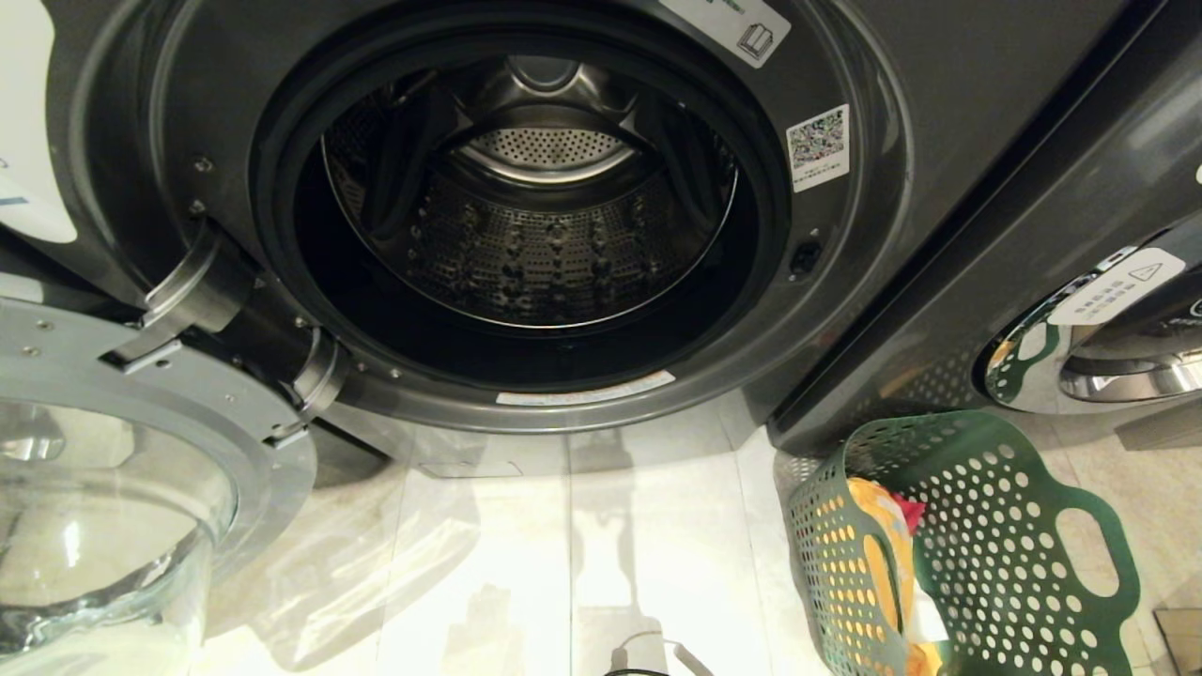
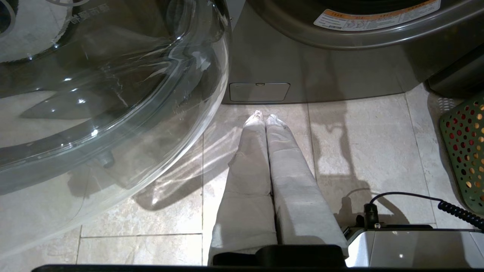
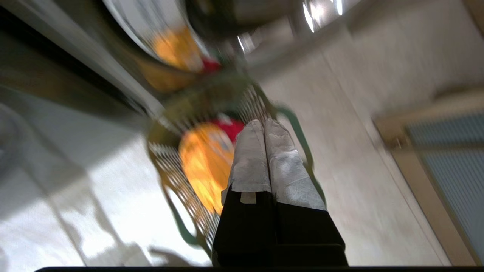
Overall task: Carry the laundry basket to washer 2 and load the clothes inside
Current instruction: Place the clothes into the washing machine
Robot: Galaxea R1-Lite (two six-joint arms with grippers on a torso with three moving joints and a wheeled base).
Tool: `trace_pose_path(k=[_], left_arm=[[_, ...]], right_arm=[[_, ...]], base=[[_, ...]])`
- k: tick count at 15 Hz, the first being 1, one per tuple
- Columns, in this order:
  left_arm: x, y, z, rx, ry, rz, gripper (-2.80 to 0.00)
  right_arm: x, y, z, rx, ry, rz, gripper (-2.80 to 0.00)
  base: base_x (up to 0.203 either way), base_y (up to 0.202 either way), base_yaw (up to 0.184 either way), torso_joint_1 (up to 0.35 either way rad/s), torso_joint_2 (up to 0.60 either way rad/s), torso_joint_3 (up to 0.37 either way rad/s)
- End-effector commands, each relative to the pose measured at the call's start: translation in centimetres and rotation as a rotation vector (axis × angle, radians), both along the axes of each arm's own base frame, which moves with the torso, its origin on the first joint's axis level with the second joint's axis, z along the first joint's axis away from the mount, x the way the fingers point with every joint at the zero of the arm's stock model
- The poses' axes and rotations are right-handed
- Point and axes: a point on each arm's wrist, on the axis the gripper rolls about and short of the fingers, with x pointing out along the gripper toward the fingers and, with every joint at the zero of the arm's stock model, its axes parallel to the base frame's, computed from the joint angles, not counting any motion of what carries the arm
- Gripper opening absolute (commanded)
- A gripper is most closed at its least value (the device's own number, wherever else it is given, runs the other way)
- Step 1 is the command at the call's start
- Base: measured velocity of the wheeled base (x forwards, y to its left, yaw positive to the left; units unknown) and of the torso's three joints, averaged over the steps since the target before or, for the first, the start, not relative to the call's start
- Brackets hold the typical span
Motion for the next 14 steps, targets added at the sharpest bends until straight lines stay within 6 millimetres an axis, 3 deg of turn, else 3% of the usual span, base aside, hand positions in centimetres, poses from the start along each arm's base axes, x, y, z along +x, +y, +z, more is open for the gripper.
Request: trace_pose_path(k=[1,3,9,12,14], left_arm=[[0.0,0.0,0.0,-0.001,-0.001,0.0,-2.8],[0.0,0.0,0.0,-0.001,-0.001,0.0,-2.8],[0.0,0.0,0.0,-0.001,-0.001,0.0,-2.8],[0.0,0.0,0.0,-0.001,-0.001,0.0,-2.8],[0.0,0.0,0.0,-0.001,-0.001,0.0,-2.8]], right_arm=[[2.8,-0.4,-3.4,0.029,0.191,-0.037,-2.8],[2.1,-0.6,-7.3,0.049,0.319,-0.08,-2.8],[1.6,-0.5,-16.0,0.129,0.566,-0.045,-2.8],[3.8,-0.5,-19.0,0.214,0.68,0.025,-2.8],[6.4,-1.0,-20.1,0.279,0.74,0.021,-2.8]], base=[[0.0,0.0,0.0,0.0,0.0,0.0],[0.0,0.0,0.0,0.0,0.0,0.0],[0.0,0.0,0.0,0.0,0.0,0.0],[0.0,0.0,0.0,0.0,0.0,0.0],[0.0,0.0,0.0,0.0,0.0,0.0]])
